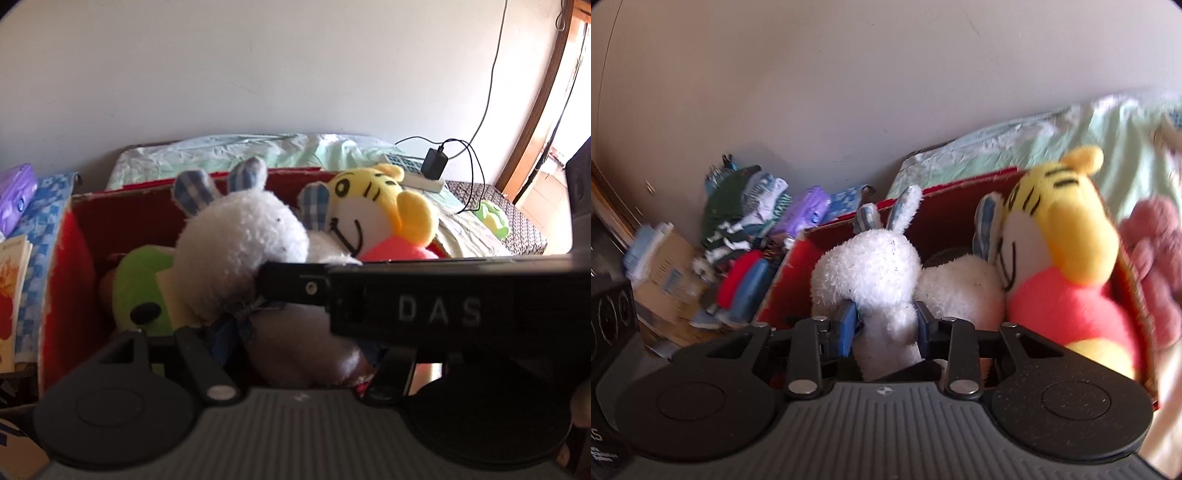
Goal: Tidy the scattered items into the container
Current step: 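Lower the white bunny into the red box beside the other plushes with both grippers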
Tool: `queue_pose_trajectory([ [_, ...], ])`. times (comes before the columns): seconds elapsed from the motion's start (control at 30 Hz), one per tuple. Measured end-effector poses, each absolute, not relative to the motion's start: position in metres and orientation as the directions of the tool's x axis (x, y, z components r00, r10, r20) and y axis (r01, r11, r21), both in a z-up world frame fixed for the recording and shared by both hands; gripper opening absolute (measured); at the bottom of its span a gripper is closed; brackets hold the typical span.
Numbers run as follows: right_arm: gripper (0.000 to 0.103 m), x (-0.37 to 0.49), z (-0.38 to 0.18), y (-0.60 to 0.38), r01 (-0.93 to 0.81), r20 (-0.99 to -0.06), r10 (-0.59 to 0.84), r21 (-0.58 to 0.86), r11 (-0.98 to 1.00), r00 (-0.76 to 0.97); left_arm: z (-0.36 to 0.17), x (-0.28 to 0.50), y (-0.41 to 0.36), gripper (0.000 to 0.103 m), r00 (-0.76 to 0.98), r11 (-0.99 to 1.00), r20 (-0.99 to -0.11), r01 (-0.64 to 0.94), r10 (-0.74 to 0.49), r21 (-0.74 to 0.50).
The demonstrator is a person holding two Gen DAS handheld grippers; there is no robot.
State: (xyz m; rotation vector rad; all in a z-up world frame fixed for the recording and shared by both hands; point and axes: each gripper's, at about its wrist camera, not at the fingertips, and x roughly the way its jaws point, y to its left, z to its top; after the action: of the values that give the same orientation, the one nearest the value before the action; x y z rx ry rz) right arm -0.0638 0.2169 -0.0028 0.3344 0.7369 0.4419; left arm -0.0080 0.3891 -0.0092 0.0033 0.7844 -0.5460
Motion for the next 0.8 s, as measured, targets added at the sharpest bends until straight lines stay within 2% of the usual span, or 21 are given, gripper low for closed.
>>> queue_pose_trajectory([
  [0.27, 0.036, -0.051, -0.018, 0.238, -0.281, -0.645, 0.496, 0.414, 0.866, 0.582, -0.027, 0.009, 0.408, 0.069, 0.527, 0.858, -0.707, 0.459, -0.472, -0.231],
  [0.47, 0.033, -0.047, -0.017, 0.243, -0.264, -0.653, 0.487, 0.415, 0.871, 0.581, -0.021, 0.012, 0.435, 0.062, 0.535, 0.864, -0.689, 0.409, -0.488, -0.295],
  [0.53, 0.031, -0.049, -0.016, 0.24, -0.251, -0.661, 0.468, 0.401, 0.881, 0.587, -0.019, 0.013, 0.436, 0.064, 0.524, 0.854, -0.687, 0.419, -0.504, -0.308],
  [0.7, 0.032, -0.047, -0.021, 0.238, -0.228, -0.698, 0.468, 0.414, 0.881, 0.542, -0.022, 0.008, 0.42, 0.065, 0.527, 0.859, -0.707, 0.454, -0.472, -0.235],
  [0.8, 0.033, -0.049, -0.016, 0.228, -0.222, -0.672, 0.506, 0.467, 0.856, 0.54, -0.018, 0.009, 0.426, 0.067, 0.528, 0.856, -0.698, 0.453, -0.484, -0.25],
])
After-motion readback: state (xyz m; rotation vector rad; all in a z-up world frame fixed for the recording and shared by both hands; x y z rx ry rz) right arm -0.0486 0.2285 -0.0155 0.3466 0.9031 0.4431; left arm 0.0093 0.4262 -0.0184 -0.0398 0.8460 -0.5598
